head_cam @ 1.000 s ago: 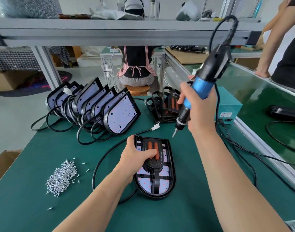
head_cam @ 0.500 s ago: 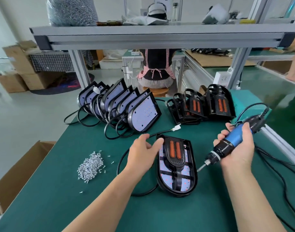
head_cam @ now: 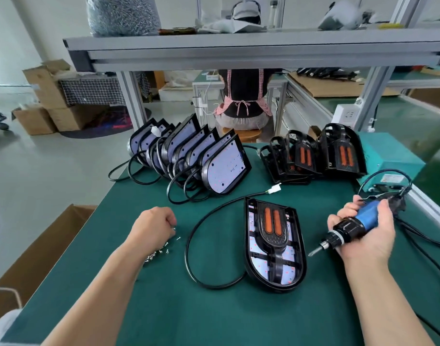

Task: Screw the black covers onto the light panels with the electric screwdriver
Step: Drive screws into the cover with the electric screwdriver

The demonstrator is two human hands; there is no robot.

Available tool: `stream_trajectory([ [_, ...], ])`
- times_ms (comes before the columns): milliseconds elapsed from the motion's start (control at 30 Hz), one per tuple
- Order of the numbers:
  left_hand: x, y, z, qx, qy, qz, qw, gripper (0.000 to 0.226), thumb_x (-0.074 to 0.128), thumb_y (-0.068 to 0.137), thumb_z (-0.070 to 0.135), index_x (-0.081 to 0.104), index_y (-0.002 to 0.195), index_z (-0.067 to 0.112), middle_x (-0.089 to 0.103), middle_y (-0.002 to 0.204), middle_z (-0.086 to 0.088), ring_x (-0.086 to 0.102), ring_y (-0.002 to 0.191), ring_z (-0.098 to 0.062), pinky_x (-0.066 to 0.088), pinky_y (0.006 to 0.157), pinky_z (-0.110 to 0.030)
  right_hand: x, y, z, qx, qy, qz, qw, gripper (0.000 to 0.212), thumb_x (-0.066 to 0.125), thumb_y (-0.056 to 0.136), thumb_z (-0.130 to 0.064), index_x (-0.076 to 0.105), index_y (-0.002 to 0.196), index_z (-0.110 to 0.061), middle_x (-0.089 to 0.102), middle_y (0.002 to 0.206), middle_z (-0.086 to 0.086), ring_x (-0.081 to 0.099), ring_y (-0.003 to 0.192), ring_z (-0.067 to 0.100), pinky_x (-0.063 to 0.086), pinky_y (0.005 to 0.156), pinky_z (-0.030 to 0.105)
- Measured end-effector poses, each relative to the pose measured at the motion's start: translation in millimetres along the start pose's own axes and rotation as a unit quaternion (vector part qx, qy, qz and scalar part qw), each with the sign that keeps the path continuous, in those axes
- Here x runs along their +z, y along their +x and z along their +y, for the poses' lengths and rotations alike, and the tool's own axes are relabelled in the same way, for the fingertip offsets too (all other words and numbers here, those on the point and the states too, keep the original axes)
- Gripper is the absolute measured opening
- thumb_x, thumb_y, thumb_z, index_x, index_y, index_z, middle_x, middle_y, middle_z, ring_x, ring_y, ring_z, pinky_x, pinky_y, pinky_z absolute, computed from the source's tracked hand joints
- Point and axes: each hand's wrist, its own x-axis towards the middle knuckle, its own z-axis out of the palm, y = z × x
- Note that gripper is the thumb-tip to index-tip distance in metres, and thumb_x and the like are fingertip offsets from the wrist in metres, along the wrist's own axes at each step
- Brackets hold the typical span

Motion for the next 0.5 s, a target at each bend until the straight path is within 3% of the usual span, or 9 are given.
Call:
stream_trajectory([
  [133, 1.0, 3.8, 1.3, 0.022, 0.031, 0.004, 0.999, 0.014, 0.064, 0.081, 0.001, 0.068, 0.078, 0.014, 0.069, 0.083, -0.002, 0.065, 0.086, -0.026, 0.055, 0.077, -0.036, -1.1, 0.4, 0.1, -0.001, -0.001, 0.001, 1.000, 0.037, 0.059, 0.093, -0.054, 0.061, 0.096, -0.018, 0.053, 0.076, -0.008, 0.049, 0.058, 0.005, 0.032, 0.057, 0.022],
  [267, 4.3, 0.8, 1.2, 0.062, 0.065, 0.042, 0.995, 0.012, 0.060, 0.088, 0.007, 0.061, 0.080, 0.016, 0.061, 0.089, 0.000, 0.060, 0.088, -0.026, 0.048, 0.077, -0.034, 1.0, -1.2, 0.5, -0.001, -0.009, 0.000, 1.000, 0.034, 0.059, 0.093, -0.052, 0.059, 0.093, -0.019, 0.052, 0.075, -0.010, 0.049, 0.056, 0.004, 0.032, 0.056, 0.021],
  [333, 5.4, -8.0, 10.3, 0.091, -0.022, 0.088, 0.992, 0.014, 0.060, 0.089, 0.008, 0.061, 0.080, 0.019, 0.063, 0.080, 0.004, 0.060, 0.079, -0.018, 0.048, 0.070, -0.028, 6.3, -4.3, 1.7, -0.007, -0.011, 0.000, 1.000, 0.032, 0.060, 0.093, -0.051, 0.059, 0.092, -0.019, 0.052, 0.075, -0.009, 0.050, 0.056, 0.005, 0.032, 0.055, 0.022],
  [400, 5.2, -22.1, 31.0, 0.114, -0.144, 0.098, 0.978, 0.017, 0.067, 0.084, 0.008, 0.066, 0.075, 0.022, 0.063, 0.067, 0.010, 0.056, 0.063, -0.004, 0.044, 0.060, -0.014, 16.2, -10.0, 3.4, -0.018, -0.014, -0.002, 1.000, 0.031, 0.061, 0.093, -0.049, 0.059, 0.091, -0.019, 0.052, 0.073, -0.009, 0.050, 0.055, 0.006, 0.033, 0.053, 0.021],
  [500, 11.3, -45.3, 70.5, 0.124, -0.332, 0.015, 0.935, 0.019, 0.074, 0.081, 0.003, 0.073, 0.074, 0.020, 0.067, 0.067, 0.006, 0.056, 0.061, -0.003, 0.044, 0.058, -0.010, 36.2, -22.2, 6.4, -0.036, -0.026, -0.006, 0.999, 0.026, 0.062, 0.094, -0.045, 0.059, 0.094, -0.019, 0.054, 0.069, -0.007, 0.049, 0.053, 0.008, 0.034, 0.052, 0.022],
])
